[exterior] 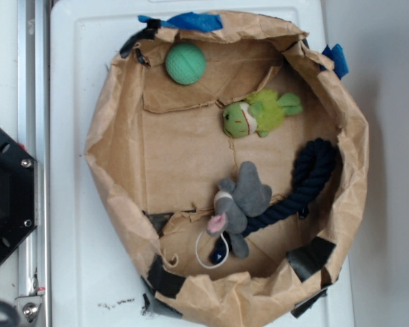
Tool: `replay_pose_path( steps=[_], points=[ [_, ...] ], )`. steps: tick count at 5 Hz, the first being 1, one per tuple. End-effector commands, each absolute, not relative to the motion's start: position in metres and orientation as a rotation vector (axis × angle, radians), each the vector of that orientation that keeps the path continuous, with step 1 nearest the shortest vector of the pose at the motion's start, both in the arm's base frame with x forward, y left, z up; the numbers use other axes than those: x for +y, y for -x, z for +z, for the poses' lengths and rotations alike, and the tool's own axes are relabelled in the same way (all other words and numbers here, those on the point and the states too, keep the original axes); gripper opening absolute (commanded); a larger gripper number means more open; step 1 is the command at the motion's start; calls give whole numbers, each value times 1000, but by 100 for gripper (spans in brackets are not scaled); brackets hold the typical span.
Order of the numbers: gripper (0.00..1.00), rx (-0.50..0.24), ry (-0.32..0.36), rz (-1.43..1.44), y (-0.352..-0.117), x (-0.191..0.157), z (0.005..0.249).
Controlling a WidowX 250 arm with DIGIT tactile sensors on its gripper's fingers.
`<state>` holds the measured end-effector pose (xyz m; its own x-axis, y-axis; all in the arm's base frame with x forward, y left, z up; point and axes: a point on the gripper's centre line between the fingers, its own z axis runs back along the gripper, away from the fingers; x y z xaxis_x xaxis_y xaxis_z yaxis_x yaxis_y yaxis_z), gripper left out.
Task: Grab the green ball.
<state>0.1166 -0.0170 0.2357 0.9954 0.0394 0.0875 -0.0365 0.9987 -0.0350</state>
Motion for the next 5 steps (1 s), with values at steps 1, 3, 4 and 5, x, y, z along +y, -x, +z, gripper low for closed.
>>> replay_pose_path(
  steps=[1,3,4,5],
  points=[
    [100,-88,33,38,-117,-17,236],
    [100,-63,13,258,-215,0,207],
    [100,-145,48,484,-257,12,199],
    [100,-267,45,729,-260,28,188]
  ],
)
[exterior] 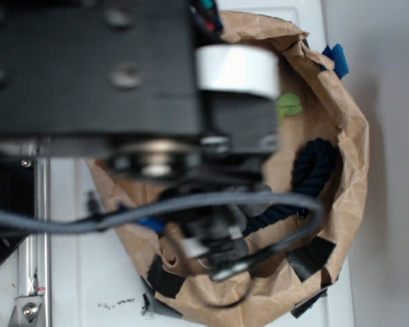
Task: Grab the green ball.
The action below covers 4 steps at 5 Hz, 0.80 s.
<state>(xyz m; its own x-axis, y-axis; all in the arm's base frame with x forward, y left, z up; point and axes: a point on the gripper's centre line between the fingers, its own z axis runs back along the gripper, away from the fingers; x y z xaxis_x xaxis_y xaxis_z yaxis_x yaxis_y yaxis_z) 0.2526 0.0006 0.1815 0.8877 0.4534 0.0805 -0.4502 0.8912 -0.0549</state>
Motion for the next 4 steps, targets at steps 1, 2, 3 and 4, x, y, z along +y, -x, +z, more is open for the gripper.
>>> replay_pose_path(
  steps=[1,2,3,4],
  points=[
    [100,-279,-1,976,-254,44,174],
    [100,-250,-89,1218,-244,52,156],
    [100,-228,-157,1366,-230,61,140],
    [100,-233,-190,1382,-218,68,134]
  ],
)
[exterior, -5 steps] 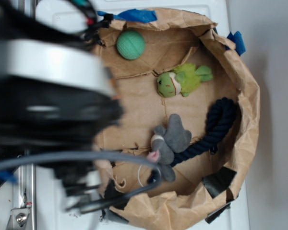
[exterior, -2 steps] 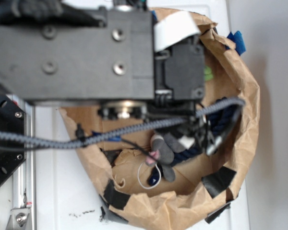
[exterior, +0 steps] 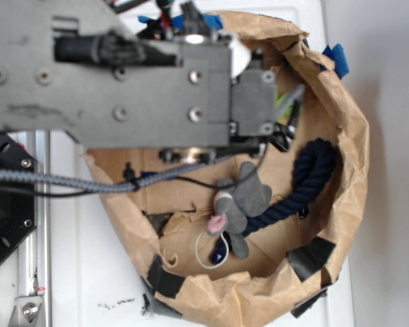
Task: Grab the green ball.
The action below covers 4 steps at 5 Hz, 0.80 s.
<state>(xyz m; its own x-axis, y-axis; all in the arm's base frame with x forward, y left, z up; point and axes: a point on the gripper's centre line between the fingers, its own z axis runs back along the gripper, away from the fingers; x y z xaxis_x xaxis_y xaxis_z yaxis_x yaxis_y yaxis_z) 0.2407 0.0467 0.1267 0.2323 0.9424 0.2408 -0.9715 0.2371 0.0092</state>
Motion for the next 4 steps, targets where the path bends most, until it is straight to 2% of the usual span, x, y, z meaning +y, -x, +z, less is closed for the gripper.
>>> replay_pose_path(
  steps=[1,2,3,4],
  points=[
    [100,-248,-225,1371,-217,71,124],
    [100,-250,-253,1394,-222,78,115],
    [100,-219,-239,1347,-227,80,114],
    [100,-219,-239,1347,-227,80,114]
  ],
)
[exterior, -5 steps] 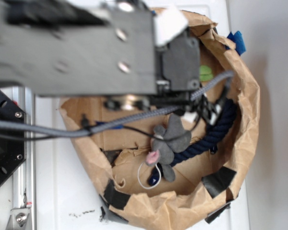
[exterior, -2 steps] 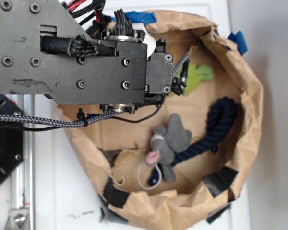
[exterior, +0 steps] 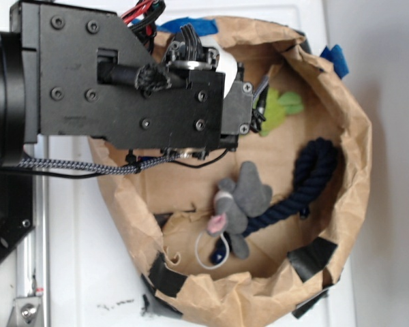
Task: Grab the green ball.
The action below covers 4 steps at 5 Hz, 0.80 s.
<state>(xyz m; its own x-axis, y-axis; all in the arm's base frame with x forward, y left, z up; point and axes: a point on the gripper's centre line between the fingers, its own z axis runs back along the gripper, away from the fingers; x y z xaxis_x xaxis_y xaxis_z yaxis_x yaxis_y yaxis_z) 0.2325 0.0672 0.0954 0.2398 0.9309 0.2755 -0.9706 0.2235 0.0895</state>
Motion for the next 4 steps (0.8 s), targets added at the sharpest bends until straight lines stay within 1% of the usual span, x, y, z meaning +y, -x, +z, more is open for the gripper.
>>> replay_pose_path(
  steps=[1,2,3,4],
  points=[
    [100,-219,-239,1347,-227,80,114],
    [100,-219,-239,1347,-227,80,114],
    [100,-198,-200,1410,-242,75,130],
    [100,-158,-165,1452,-256,70,144]
  ],
)
